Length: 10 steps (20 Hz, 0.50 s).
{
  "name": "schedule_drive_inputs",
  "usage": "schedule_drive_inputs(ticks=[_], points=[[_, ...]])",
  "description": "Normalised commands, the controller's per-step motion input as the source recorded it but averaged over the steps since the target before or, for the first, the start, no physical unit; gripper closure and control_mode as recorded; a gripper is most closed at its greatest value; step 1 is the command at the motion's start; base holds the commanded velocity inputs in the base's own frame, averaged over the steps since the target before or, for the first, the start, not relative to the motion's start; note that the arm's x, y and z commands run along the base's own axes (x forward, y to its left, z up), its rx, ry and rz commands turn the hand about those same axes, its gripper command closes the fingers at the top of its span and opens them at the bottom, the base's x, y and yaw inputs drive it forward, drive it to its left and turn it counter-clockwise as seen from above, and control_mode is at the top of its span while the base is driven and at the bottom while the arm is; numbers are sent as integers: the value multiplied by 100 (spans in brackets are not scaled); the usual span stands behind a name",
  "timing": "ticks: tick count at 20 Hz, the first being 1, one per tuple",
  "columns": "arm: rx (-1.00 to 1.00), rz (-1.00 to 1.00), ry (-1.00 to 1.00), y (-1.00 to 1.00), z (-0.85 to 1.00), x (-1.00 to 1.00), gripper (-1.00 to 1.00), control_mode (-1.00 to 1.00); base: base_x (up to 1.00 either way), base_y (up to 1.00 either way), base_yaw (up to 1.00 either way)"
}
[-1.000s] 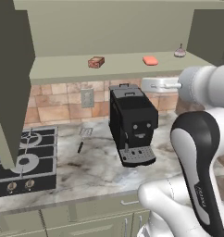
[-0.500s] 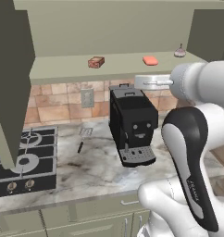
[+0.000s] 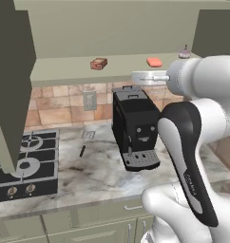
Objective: Pick the bar soap and bar soap from the cabinet and place them on the counter.
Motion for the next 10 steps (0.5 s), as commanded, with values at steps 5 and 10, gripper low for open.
schedule_drive_inputs(ticks=[5, 10], points=[[0, 0, 0, 4, 8, 17, -100, -100, 0, 0, 0], [-1, 0, 0, 8, 0, 10, -100, -100, 0, 0, 0]])
